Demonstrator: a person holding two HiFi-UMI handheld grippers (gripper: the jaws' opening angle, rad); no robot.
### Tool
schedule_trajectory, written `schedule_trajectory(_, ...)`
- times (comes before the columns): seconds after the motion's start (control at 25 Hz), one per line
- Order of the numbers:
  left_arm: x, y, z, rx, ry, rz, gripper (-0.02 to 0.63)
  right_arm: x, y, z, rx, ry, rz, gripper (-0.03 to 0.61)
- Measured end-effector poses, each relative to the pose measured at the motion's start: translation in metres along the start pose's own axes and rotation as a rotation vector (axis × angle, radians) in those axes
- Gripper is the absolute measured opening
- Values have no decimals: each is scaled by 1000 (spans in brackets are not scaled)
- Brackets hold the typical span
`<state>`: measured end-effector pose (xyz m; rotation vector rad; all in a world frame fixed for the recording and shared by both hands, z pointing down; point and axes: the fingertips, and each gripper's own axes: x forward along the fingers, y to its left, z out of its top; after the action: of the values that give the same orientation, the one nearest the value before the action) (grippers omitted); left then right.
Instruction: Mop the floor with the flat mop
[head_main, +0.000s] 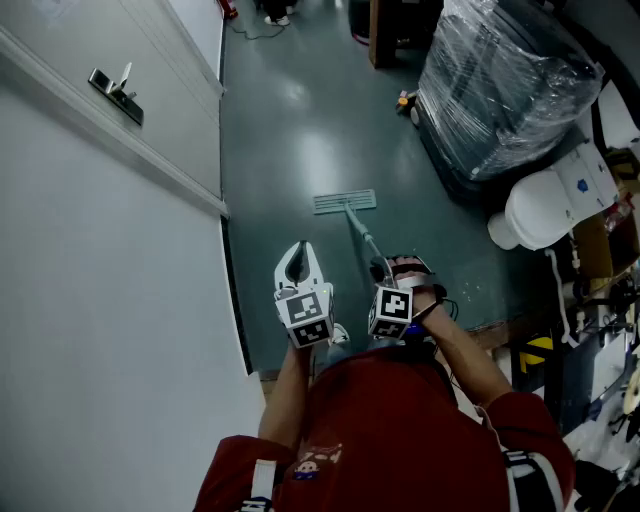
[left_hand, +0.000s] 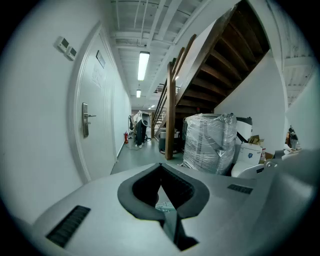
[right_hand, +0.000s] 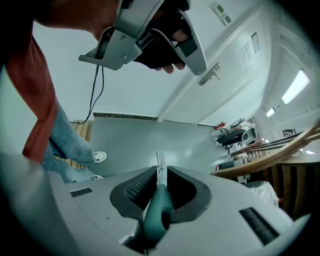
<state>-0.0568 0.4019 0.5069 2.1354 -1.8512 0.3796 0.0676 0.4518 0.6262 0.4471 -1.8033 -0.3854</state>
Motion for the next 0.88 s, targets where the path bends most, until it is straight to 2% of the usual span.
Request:
schedule_trajectory(0.36, -6, 24, -3, -1, 22, 17, 15, 3, 3, 14, 4, 3, -3, 71)
schedule_trajectory(0.48, -6, 31, 4, 1, -13, 14, 15, 4, 4, 19, 21, 4, -12, 71)
schedule_trajectory(0.64, -4, 43, -9, -9, 13, -5, 15, 8, 6, 29, 28, 16, -20, 71)
schedule_trajectory(0.88, -5, 64, -3, -1, 6, -8, 15, 28, 12, 41, 48, 37, -60, 71)
